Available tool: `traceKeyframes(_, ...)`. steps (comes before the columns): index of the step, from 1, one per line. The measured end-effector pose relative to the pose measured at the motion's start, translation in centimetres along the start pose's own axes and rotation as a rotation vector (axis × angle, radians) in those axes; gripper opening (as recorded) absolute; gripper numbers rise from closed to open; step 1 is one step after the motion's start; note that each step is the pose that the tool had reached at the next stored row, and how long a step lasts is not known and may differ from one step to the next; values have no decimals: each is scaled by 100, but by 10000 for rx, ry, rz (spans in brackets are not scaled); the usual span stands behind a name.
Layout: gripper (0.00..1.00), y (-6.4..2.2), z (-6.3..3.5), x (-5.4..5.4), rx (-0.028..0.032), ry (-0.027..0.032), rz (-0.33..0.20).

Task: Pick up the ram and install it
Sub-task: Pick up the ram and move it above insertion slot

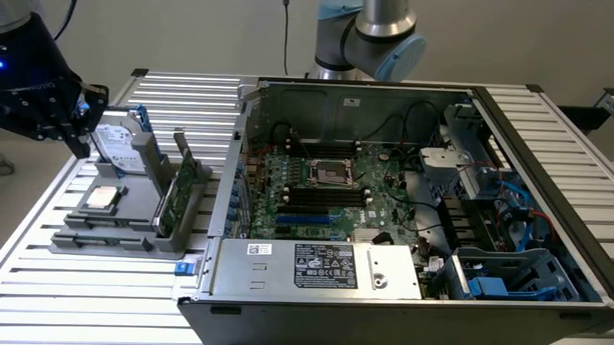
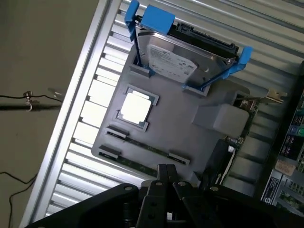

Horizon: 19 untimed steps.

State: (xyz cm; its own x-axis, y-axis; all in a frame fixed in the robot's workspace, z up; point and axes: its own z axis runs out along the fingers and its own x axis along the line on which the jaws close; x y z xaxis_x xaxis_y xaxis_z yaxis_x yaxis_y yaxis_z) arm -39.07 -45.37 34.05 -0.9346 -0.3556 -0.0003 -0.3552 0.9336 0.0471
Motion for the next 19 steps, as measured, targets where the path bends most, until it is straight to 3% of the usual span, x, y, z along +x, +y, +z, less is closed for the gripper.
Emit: traceKeyframes(19, 11, -5, 90, 0, 4, 164, -3457)
